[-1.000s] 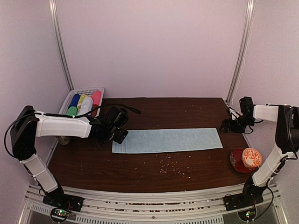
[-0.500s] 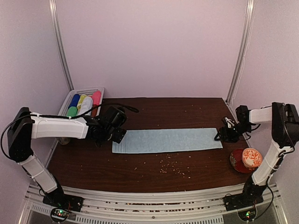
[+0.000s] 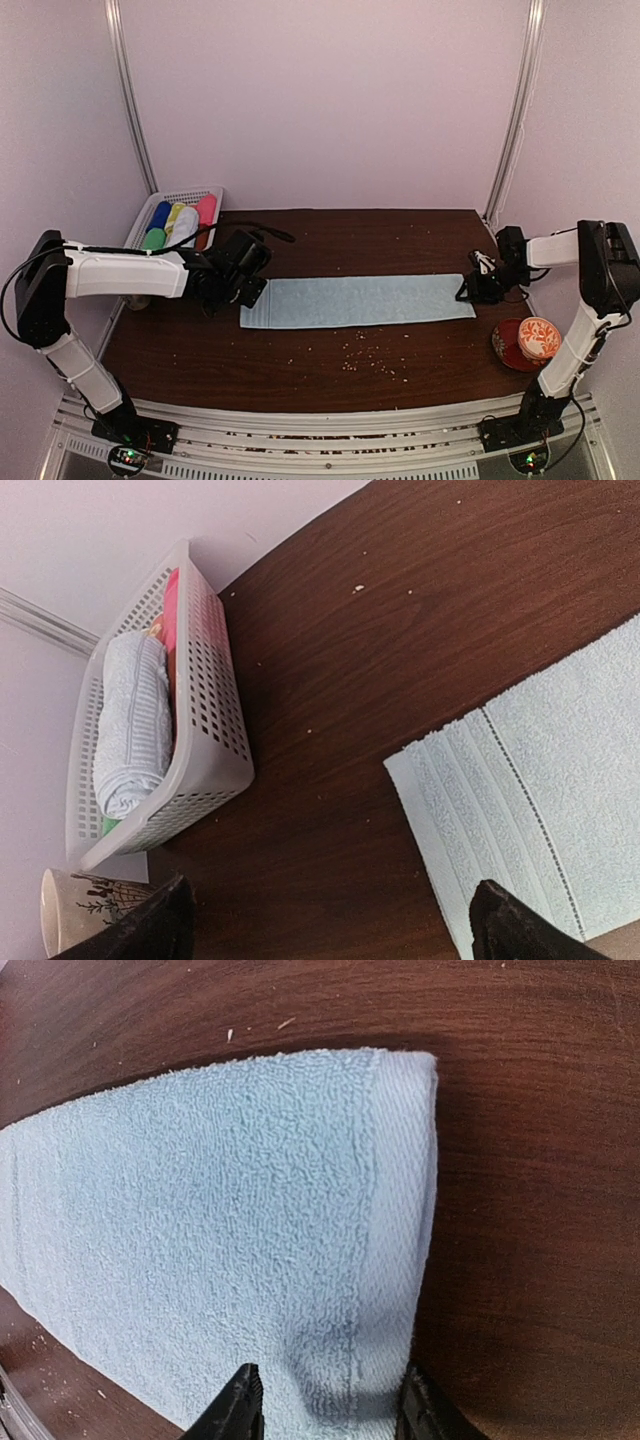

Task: Roll the towels
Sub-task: Pick up the towel from the center of the board.

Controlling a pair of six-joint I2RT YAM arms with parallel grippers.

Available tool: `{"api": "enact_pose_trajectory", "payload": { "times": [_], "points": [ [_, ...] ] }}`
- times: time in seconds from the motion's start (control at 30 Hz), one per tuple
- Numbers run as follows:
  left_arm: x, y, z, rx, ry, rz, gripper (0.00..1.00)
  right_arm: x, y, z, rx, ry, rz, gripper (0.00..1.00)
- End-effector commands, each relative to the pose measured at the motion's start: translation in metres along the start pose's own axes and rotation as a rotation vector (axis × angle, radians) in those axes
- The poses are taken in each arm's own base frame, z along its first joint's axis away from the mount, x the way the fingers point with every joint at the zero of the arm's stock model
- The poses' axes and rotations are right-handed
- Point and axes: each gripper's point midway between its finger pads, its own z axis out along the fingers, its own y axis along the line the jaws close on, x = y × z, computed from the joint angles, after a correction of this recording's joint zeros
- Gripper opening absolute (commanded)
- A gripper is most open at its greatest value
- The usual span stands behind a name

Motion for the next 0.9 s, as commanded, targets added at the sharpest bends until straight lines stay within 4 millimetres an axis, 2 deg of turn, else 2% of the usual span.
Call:
{"api": "enact_pose_trajectory", "payload": {
  "times": [0.0, 0.27, 0.4, 0.53, 0.67, 0.87],
  "points": [
    [-0.011, 0.006, -0.006, -0.028, -0.019, -0.025, 0.98, 0.030, -0.023, 0.020, 0.100, 0.089, 0.067, 0.37],
    [-0.007, 0.001, -0.002, -0.036, -0.004, 0.000, 0.98, 0.029, -0.023, 0.029, 0.122, 0.107, 0.053, 0.19],
    [-0.004, 0.000, -0.001, -0.037, 0.003, 0.006, 0.98, 0.022, -0.026, 0.026, 0.158, 0.095, 0.043, 0.00],
    [0.000, -0.002, 0.000, -0.029, 0.010, 0.006, 0.98, 0.007, -0.033, 0.010, 0.195, 0.057, 0.038, 0.00],
    [0.006, -0.005, -0.001, -0.008, 0.013, 0.003, 0.98, -0.009, -0.046, -0.015, 0.206, 0.004, 0.064, 0.00],
    [0.009, -0.012, -0.005, 0.062, -0.009, -0.027, 0.98, -0.024, -0.055, -0.047, 0.238, -0.065, 0.067, 0.00]
  ]
}}
